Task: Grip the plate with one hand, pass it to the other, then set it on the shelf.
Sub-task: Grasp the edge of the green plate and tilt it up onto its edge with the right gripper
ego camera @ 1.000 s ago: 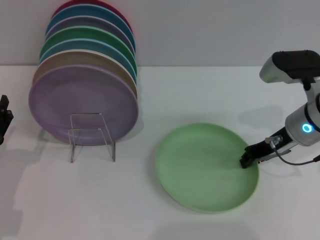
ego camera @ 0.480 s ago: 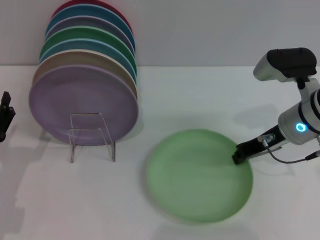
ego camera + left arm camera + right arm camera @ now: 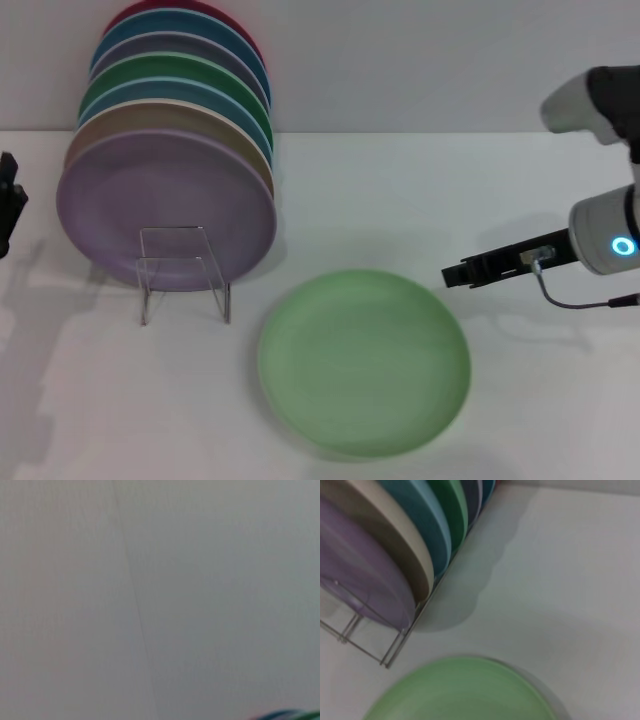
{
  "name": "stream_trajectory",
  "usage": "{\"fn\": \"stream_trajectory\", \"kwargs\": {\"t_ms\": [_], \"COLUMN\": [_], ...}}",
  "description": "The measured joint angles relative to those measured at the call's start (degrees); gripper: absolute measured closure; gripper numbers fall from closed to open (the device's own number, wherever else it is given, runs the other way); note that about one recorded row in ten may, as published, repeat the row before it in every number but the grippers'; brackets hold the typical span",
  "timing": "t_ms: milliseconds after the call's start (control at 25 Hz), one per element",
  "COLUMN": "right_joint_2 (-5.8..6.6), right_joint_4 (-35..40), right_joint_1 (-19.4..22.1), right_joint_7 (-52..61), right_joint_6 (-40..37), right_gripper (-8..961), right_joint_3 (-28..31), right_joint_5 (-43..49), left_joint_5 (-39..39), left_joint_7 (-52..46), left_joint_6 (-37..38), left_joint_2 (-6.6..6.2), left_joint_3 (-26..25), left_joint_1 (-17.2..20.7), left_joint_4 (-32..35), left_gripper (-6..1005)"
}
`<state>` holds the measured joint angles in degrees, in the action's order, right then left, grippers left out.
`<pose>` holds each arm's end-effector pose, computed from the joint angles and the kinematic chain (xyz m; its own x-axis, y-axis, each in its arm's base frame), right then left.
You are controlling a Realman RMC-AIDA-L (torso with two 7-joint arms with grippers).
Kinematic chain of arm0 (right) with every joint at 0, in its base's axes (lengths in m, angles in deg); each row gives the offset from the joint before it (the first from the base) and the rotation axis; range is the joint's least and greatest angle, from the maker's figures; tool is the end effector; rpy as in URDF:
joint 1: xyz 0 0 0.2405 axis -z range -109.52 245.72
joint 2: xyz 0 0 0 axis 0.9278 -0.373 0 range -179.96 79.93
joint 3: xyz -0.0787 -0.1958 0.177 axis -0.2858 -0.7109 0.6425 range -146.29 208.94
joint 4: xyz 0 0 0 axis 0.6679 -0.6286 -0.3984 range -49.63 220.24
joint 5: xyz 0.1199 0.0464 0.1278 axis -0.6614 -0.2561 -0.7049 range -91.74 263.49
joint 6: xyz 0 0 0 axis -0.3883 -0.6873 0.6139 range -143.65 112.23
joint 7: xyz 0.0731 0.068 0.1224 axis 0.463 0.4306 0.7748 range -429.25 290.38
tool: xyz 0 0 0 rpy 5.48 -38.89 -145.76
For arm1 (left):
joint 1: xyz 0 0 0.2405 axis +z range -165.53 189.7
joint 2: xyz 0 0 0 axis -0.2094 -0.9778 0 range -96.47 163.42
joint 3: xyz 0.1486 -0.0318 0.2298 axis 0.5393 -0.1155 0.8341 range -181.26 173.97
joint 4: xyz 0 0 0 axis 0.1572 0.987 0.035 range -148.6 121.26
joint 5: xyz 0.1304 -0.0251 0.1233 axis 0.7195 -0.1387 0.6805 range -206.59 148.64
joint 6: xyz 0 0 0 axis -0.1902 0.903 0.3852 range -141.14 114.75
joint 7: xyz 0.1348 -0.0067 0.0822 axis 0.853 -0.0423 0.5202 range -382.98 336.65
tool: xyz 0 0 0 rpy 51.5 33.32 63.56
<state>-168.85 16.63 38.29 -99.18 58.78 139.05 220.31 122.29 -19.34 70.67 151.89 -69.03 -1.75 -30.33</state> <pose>0.2282 0.3549 -0.0249 0.5694 -0.7993 -0.1918 -0.8038 -0.4926 -0.3334 -0.3105 0.2857 0.0292 0.7773 -0.3484 0.5238 0.5369 -0.0664 -0.8410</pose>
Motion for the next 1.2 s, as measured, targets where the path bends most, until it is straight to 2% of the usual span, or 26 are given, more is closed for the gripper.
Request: {"fn": "stream_trajectory", "kwargs": {"t_ms": [160,240,400,480,640,1080,1200], "right_joint_2": [0.06,0.44,0.99,1.28,1.52,1.85,1.86], "right_joint_4": [2.6,4.0,3.4,3.3,3.5,7.6,9.8], "right_joint_1": [0.2,-1.6,-3.2,-5.5,-6.6,-9.4,-10.3], "right_joint_7": [0.5,2.6,4.8,6.4,6.9,7.9,7.9], "right_joint_6": [0.1,4.0,7.9,11.1,12.2,12.5,12.1], "right_gripper": [939,934,925,920,731,298,295], "right_joint_3": [3.7,8.0,9.2,8.8,8.8,7.8,7.0], "right_joint_5": [-0.7,-0.7,1.6,4.4,5.6,7.4,7.7], "left_joint_5": [0.1,0.2,0.0,0.0,0.0,0.0,0.0], "left_joint_7": [-0.2,-0.2,-0.2,-0.2,-0.3,-0.1,-0.1], "left_joint_6": [1.1,1.1,1.0,0.9,0.8,0.4,0.2], "left_joint_2": [-0.2,-0.22,-0.16,-0.03,0.04,0.05,0.05], "left_joint_3": [0.0,0.0,0.0,0.0,0.0,-0.1,-0.3], "left_joint_1": [0.0,-0.1,-0.2,-0.3,-0.1,-0.2,-0.4], "left_joint_4": [-0.8,-0.9,-1.0,-0.9,-0.6,-0.4,-0.3], "left_gripper": [189,189,189,189,189,189,190]}}
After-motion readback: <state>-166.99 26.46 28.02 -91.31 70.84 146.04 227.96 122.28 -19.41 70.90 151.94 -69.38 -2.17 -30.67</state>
